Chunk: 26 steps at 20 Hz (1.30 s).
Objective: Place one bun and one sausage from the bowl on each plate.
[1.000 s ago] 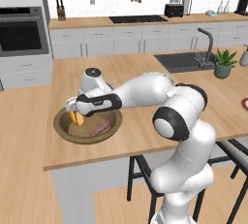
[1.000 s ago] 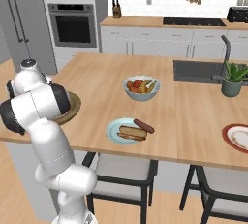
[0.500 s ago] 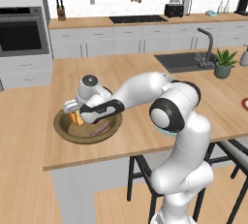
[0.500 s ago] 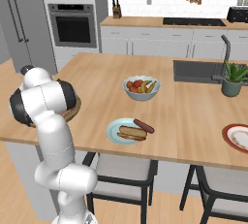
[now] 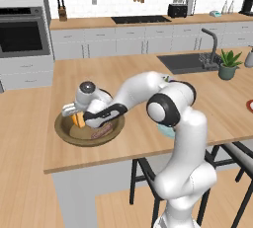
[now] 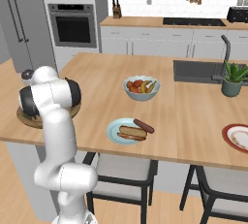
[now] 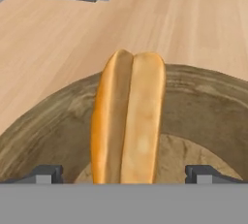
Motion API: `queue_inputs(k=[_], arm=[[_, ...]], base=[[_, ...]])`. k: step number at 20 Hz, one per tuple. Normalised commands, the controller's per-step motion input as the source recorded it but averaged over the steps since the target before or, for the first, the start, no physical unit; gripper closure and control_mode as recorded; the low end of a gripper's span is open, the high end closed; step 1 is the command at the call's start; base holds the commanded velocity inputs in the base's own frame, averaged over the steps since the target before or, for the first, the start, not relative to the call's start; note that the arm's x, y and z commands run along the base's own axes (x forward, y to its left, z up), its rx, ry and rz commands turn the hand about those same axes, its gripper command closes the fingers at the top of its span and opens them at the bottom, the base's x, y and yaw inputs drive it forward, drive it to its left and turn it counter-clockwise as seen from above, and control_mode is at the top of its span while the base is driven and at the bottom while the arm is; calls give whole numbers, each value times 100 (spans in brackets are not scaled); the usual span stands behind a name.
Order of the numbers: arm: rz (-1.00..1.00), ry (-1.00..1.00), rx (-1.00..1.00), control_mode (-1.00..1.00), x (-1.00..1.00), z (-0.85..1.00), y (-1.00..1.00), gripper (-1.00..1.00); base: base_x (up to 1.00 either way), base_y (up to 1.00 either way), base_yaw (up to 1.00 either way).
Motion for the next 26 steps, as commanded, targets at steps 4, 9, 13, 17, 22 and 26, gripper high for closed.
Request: queue_inputs(k=[4, 9, 13, 17, 22, 26], arm=[[-5, 1, 0, -100, 25, -17, 0, -100], [-4, 2, 0, -100, 26, -23, 2, -100], [-5, 3, 0, -100, 34, -33, 7, -100], [-3, 2, 0, -100, 32, -37, 15, -100], [-4, 5, 0, -100, 29, -52, 31, 100], [0, 1, 1, -100, -12, -14, 6, 100]], base=[[0, 0, 0], [0, 0, 0], [0, 0, 0], [0, 0, 0], [0, 0, 0], [0, 0, 0]])
